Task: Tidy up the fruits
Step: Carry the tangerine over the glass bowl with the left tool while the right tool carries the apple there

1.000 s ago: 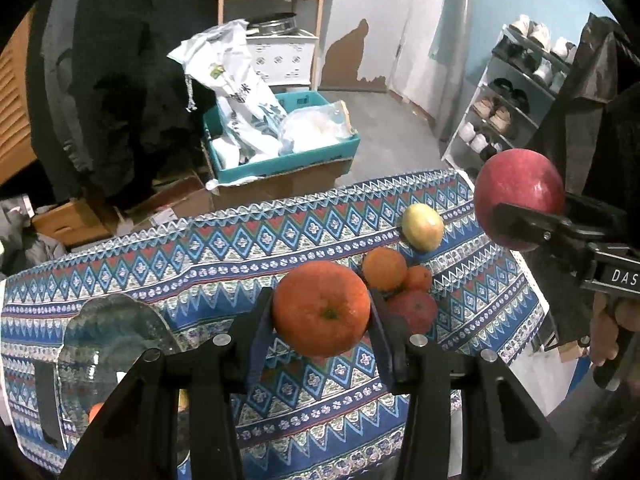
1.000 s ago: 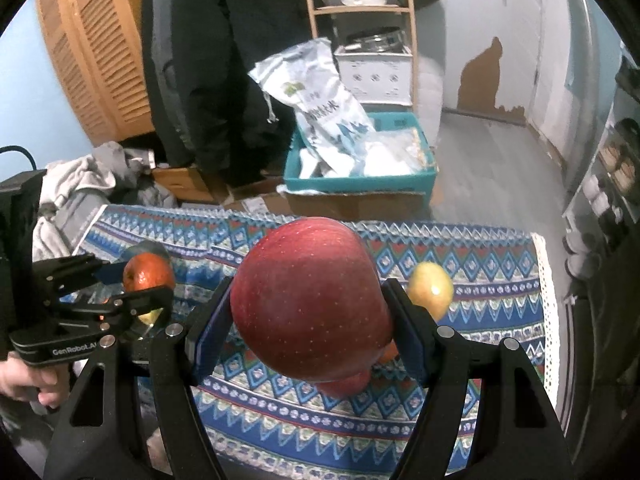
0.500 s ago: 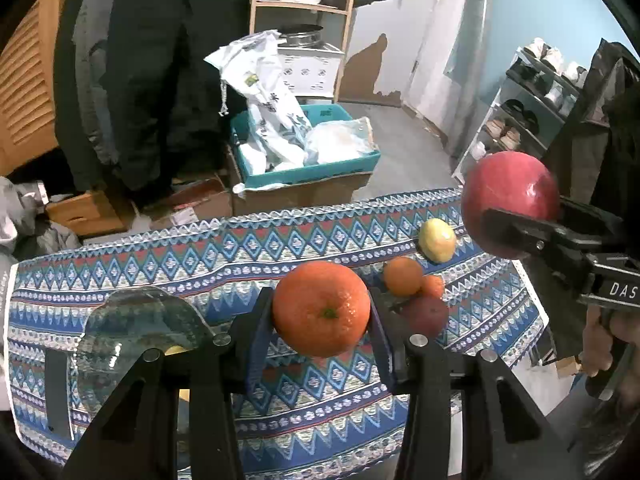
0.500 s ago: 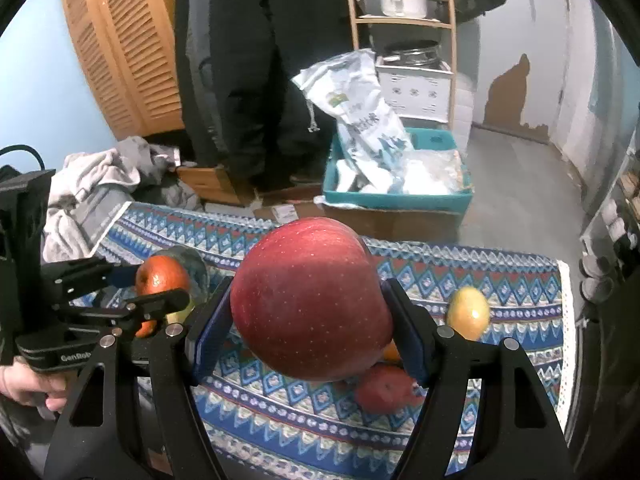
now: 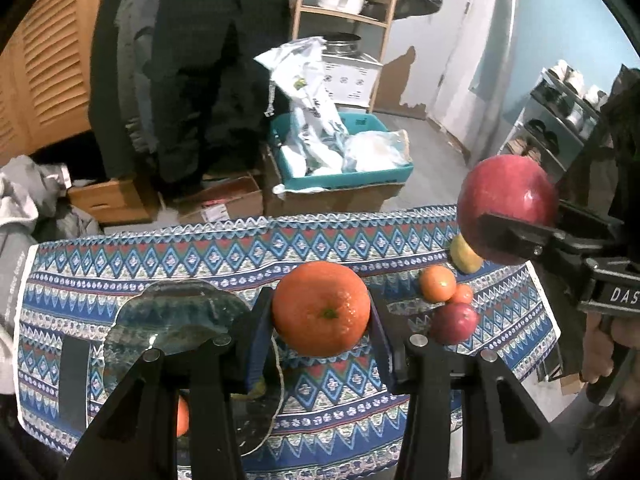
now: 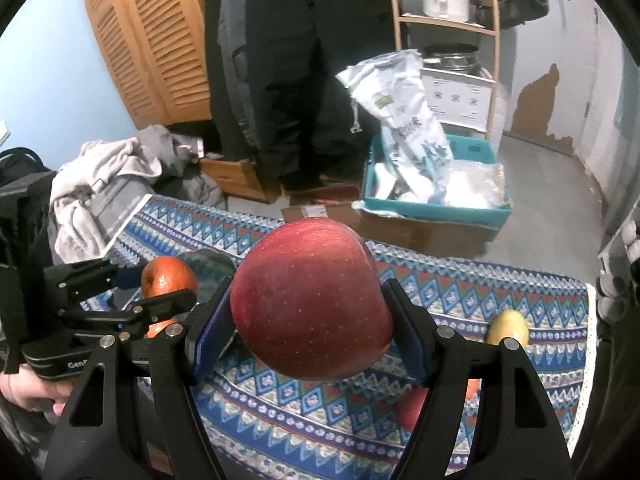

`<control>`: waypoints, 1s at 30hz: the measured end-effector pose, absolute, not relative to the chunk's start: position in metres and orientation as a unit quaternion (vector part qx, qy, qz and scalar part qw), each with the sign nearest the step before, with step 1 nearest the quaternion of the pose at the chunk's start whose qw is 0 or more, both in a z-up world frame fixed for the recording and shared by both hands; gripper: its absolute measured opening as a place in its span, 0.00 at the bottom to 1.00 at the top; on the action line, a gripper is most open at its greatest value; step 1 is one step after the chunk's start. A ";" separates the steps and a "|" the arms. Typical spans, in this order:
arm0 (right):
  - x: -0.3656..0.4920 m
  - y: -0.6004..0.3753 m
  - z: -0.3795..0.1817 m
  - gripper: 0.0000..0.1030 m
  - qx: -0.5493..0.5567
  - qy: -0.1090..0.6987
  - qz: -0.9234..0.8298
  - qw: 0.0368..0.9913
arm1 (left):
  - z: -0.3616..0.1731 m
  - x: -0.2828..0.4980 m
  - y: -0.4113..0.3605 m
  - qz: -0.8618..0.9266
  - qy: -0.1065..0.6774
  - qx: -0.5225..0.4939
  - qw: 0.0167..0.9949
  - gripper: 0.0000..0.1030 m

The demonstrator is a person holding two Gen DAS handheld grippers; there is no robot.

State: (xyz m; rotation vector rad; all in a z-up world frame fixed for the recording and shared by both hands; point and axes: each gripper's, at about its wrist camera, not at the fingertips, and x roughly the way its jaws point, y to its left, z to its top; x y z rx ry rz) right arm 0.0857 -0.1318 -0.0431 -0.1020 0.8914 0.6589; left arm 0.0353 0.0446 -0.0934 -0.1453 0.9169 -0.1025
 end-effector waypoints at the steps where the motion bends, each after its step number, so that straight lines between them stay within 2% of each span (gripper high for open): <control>1: 0.086 -0.127 -0.045 0.71 -0.050 0.424 0.315 0.847 | -0.094 0.035 0.048 -0.047 0.442 -0.073 0.893 0.44; 15: 0.094 -0.054 -0.067 0.71 -0.069 0.443 0.353 0.821 | -0.106 0.027 0.105 -0.004 0.443 -0.096 0.891 0.44; 30: 0.105 0.026 -0.113 0.71 -0.074 0.486 0.378 0.784 | -0.146 0.019 0.177 0.061 0.472 -0.128 0.870 0.44</control>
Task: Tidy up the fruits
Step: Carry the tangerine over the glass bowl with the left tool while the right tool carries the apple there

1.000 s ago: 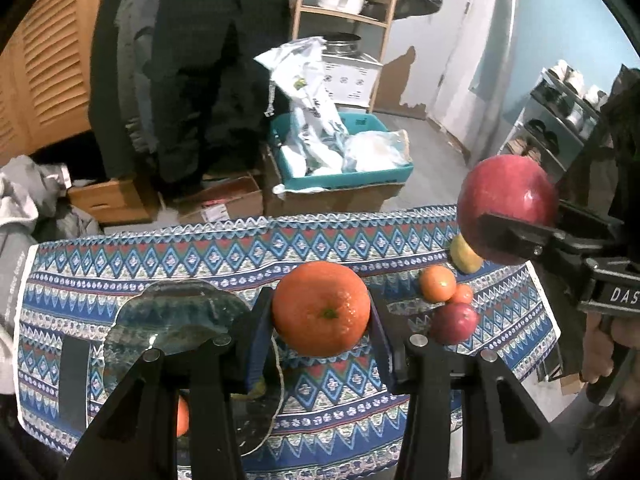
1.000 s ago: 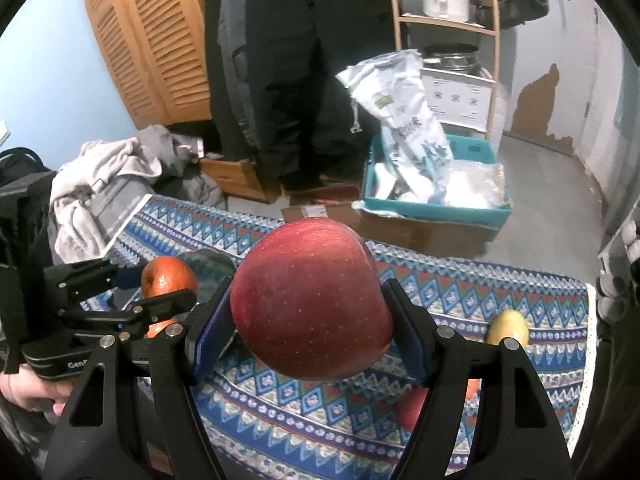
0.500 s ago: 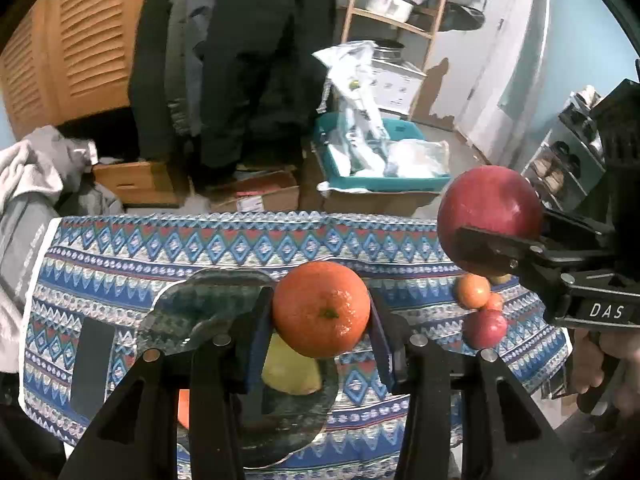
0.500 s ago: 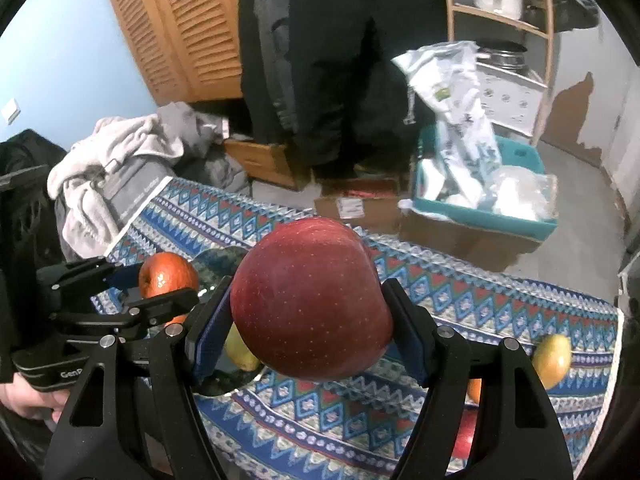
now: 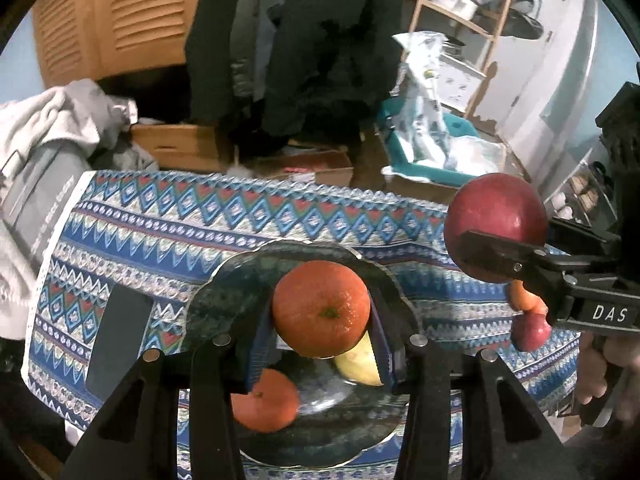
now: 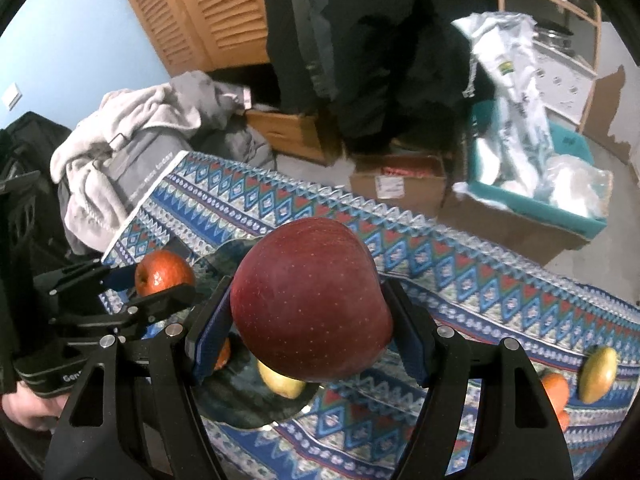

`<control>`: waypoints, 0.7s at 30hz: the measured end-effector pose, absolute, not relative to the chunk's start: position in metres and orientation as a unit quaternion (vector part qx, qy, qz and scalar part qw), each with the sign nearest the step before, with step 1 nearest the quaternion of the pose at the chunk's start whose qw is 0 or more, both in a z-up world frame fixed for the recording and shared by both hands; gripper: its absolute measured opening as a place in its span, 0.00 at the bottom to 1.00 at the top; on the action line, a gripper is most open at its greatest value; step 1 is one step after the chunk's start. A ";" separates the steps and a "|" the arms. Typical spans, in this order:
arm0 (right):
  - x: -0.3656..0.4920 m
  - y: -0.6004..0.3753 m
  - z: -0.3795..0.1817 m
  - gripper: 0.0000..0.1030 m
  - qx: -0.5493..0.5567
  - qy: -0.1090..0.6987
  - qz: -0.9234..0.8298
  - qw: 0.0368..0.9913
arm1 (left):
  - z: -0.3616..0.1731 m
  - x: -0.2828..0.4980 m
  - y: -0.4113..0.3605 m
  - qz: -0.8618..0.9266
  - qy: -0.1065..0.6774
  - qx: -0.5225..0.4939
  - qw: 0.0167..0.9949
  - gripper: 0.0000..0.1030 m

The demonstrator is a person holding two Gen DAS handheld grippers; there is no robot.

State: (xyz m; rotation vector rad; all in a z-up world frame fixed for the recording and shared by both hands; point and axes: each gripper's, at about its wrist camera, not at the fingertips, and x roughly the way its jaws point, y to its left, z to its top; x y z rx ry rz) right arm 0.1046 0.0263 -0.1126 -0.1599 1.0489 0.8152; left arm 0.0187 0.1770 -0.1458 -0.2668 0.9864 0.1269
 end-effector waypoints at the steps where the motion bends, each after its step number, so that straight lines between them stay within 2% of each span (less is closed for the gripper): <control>1: 0.104 0.031 -0.115 0.71 -0.075 0.488 0.379 0.783 | -0.148 0.018 0.181 0.064 0.473 -0.128 0.869 0.44; 11: 0.104 0.071 -0.145 0.71 -0.084 0.518 0.389 0.757 | -0.171 0.018 0.211 0.096 0.492 -0.141 0.854 0.44; 21: 0.106 0.099 -0.189 0.71 -0.107 0.554 0.383 0.731 | -0.219 0.020 0.232 0.117 0.532 -0.156 0.824 0.44</control>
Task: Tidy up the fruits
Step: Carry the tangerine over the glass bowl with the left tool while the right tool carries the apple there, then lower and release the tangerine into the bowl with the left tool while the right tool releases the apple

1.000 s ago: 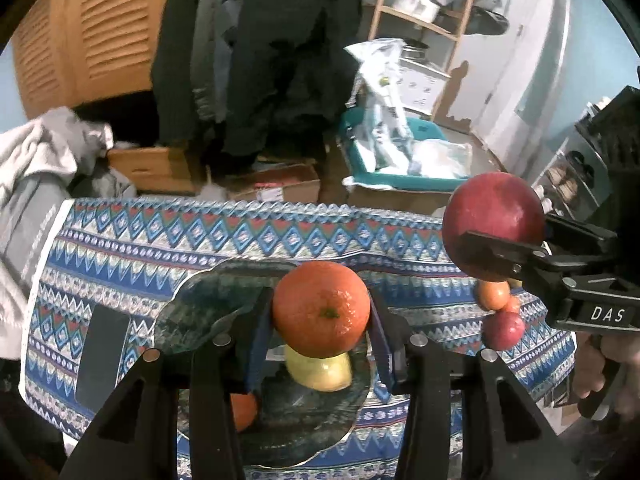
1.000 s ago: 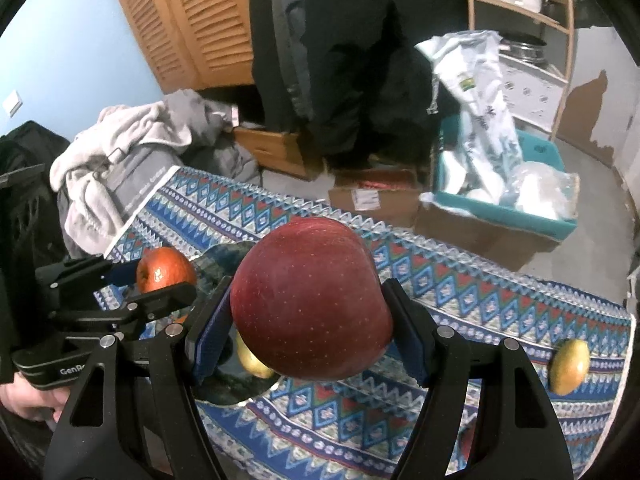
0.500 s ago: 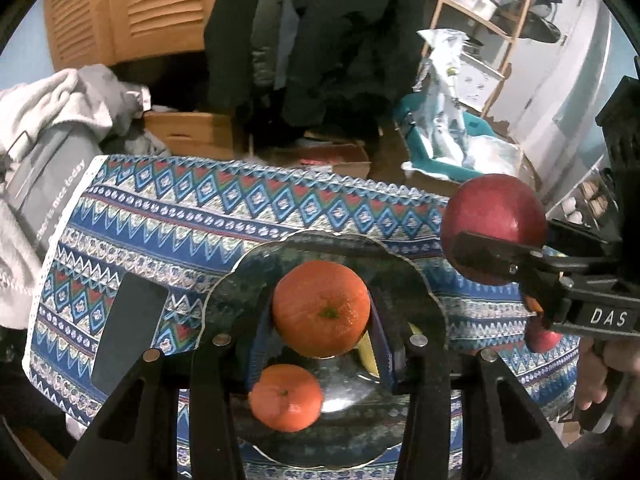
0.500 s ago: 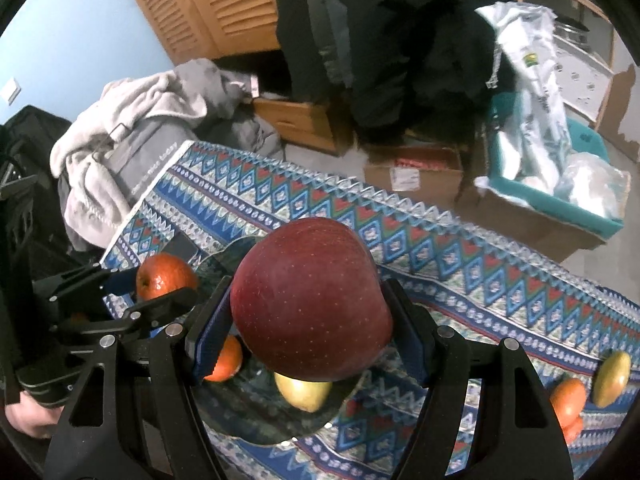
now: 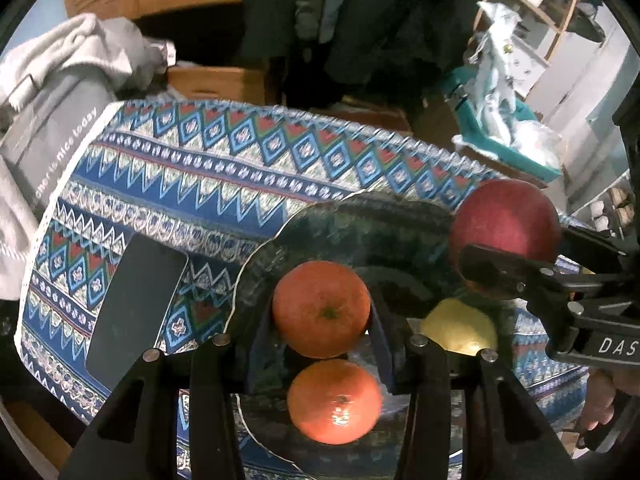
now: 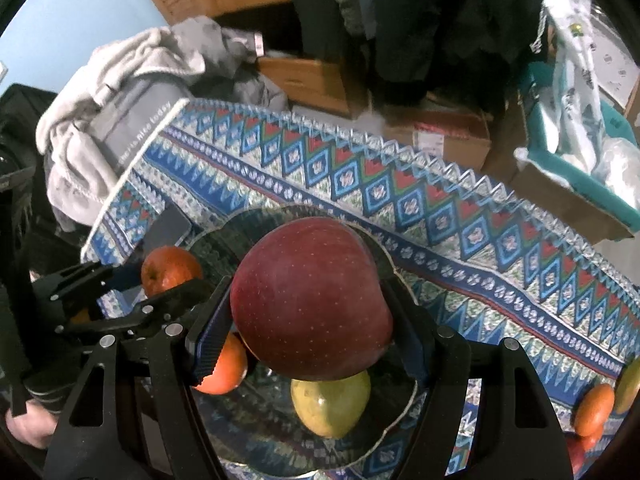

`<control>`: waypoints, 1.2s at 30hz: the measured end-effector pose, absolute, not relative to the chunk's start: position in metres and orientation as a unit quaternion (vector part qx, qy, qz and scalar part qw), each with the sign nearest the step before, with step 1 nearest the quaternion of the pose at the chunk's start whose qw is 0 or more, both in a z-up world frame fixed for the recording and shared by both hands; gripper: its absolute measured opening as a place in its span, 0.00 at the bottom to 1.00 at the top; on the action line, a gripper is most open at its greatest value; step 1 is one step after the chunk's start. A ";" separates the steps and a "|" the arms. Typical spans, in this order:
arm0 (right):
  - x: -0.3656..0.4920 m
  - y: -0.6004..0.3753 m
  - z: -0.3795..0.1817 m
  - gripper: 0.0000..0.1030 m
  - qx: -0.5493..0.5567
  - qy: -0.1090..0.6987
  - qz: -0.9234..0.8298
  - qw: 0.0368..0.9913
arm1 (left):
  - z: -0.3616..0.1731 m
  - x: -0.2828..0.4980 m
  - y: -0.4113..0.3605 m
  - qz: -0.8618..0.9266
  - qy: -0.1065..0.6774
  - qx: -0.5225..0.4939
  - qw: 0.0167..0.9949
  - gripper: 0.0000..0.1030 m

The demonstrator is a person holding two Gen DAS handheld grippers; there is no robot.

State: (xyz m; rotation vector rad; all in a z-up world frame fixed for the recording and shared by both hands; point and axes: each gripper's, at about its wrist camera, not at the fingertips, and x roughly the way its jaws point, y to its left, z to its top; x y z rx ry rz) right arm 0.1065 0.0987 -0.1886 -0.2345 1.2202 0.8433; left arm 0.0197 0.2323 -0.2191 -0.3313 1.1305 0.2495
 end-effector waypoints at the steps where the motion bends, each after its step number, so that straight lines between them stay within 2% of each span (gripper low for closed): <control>1: 0.106 0.100 -0.193 0.71 -0.107 0.559 0.383 0.728 | -0.223 0.020 0.235 0.119 0.537 -0.158 0.820 0.44; 13: 0.107 0.117 -0.235 0.71 -0.112 0.597 0.374 0.701 | -0.254 0.017 0.243 0.122 0.566 -0.185 0.794 0.45; 21: 0.107 0.119 -0.243 0.71 -0.103 0.606 0.377 0.693 | -0.272 0.015 0.247 0.120 0.588 -0.206 0.773 0.45; 36: 0.111 0.112 -0.217 0.69 -0.092 0.588 0.379 0.709 | -0.245 0.013 0.240 0.130 0.571 -0.186 0.789 0.52</control>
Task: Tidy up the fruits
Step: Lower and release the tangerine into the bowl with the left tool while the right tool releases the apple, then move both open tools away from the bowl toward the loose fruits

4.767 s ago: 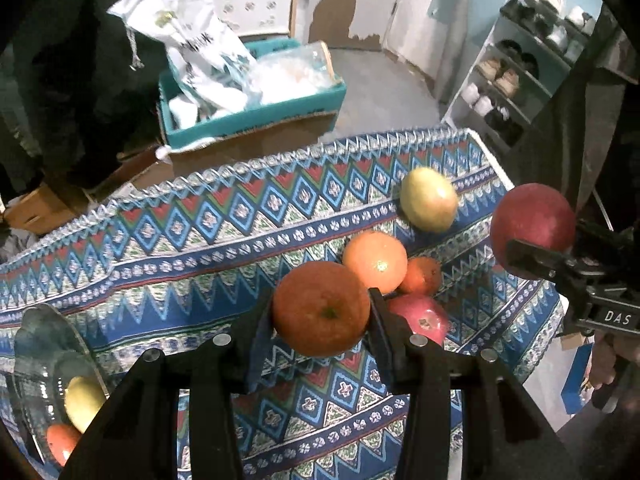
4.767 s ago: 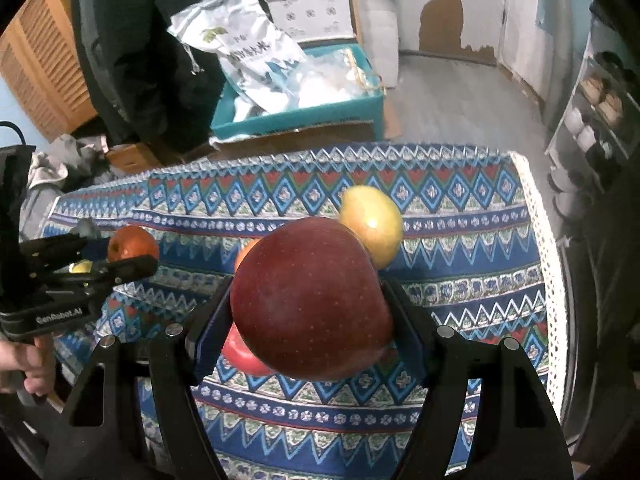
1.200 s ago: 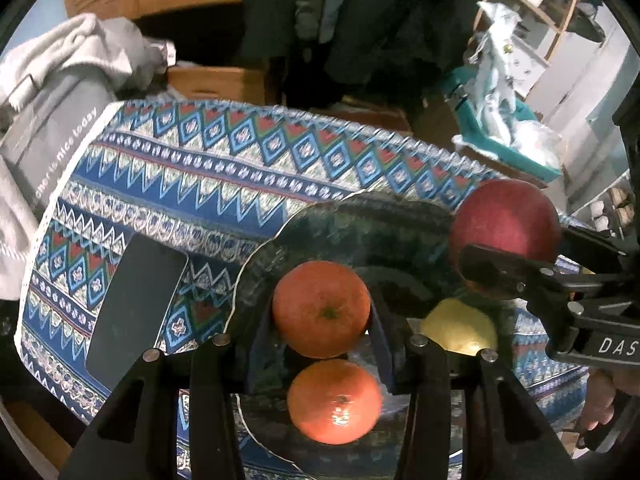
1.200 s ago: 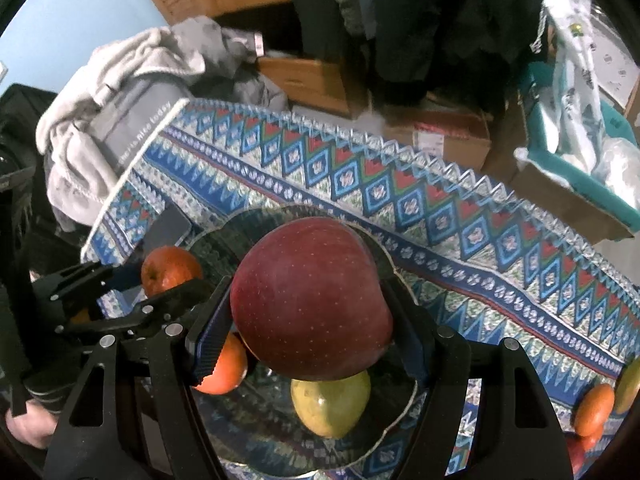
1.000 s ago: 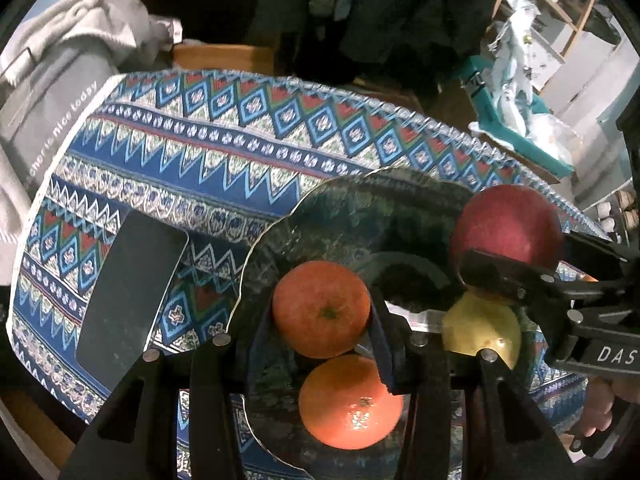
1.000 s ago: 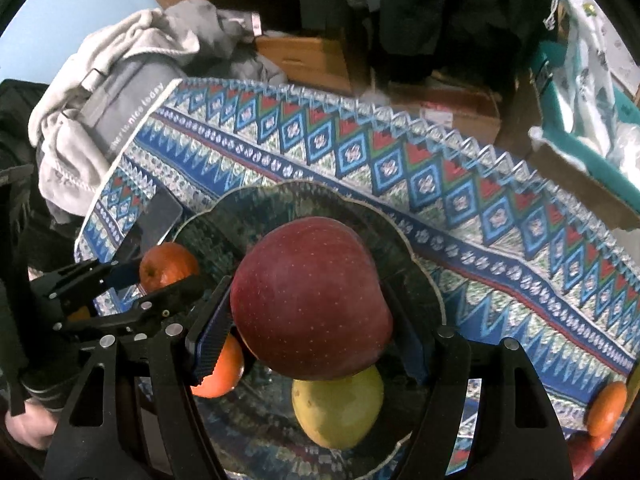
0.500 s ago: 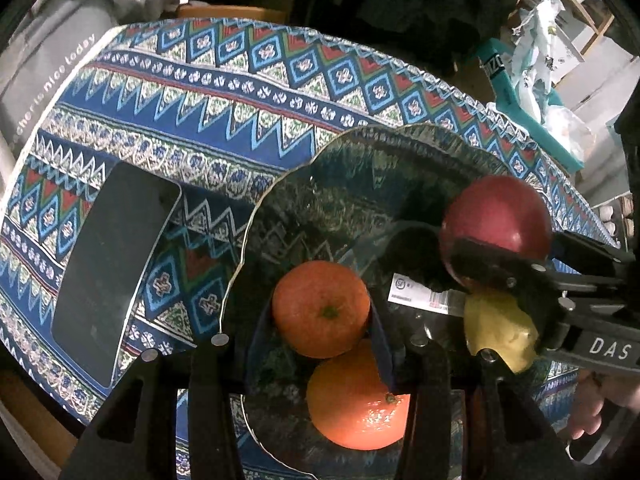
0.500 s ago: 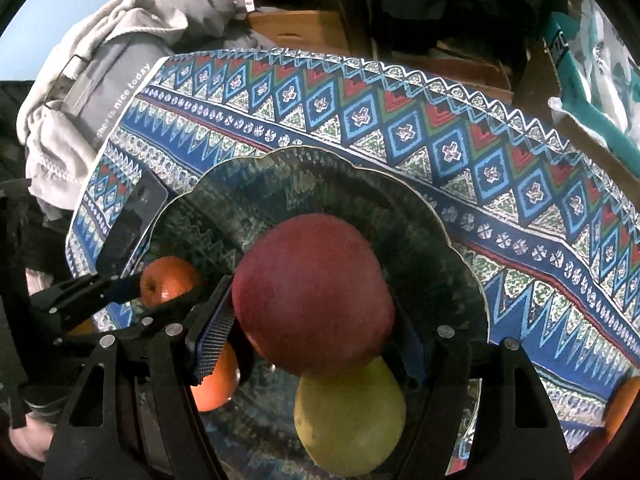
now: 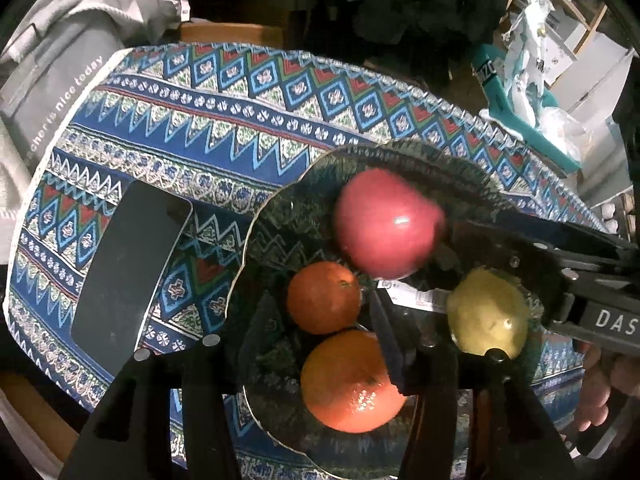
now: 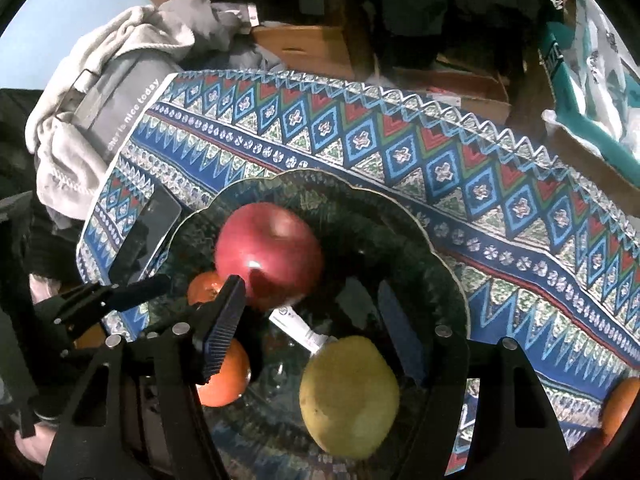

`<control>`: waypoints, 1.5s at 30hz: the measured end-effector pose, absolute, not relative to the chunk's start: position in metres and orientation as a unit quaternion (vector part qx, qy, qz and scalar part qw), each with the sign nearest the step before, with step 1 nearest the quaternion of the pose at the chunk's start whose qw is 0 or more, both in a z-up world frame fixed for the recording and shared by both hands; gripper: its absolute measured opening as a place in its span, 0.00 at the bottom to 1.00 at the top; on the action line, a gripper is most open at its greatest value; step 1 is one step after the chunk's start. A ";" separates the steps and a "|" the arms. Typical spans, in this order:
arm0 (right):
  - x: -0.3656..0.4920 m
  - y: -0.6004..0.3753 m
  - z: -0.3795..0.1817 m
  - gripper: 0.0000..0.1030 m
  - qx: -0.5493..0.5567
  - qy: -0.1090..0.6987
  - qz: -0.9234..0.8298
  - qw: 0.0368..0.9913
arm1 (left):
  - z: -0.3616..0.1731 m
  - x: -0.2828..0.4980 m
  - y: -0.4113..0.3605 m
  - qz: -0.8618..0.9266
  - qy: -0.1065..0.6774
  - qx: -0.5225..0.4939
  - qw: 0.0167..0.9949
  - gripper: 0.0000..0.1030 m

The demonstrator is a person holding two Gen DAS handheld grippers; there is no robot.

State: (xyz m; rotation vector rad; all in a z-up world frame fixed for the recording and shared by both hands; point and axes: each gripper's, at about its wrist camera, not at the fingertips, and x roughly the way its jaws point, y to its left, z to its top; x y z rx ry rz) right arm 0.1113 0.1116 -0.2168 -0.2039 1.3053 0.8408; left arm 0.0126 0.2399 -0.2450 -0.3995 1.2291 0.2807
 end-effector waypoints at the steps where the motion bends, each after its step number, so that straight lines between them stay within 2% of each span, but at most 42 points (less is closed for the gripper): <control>1: 0.111 0.110 -0.214 0.69 -0.093 0.585 0.379 0.711 | -0.241 0.011 0.240 0.129 0.568 -0.187 0.791 0.52; 5: 0.108 0.105 -0.198 0.69 -0.108 0.570 0.373 0.724 | -0.228 0.010 0.236 0.128 0.560 -0.185 0.798 0.56; 11: 0.104 0.091 -0.174 0.70 -0.112 0.554 0.371 0.737 | -0.211 0.010 0.227 0.123 0.549 -0.184 0.806 0.57; 15: 0.101 0.080 -0.157 0.73 -0.117 0.538 0.369 0.749 | -0.198 0.009 0.217 0.118 0.542 -0.174 0.814 0.64; 25: 0.093 0.039 -0.130 0.79 -0.120 0.512 0.356 0.772 | -0.181 0.013 0.185 0.093 0.540 -0.149 0.823 0.65; 45: 0.087 -0.074 -0.108 0.80 -0.110 0.496 0.301 0.807 | -0.149 0.027 0.098 0.013 0.535 -0.108 0.838 0.73</control>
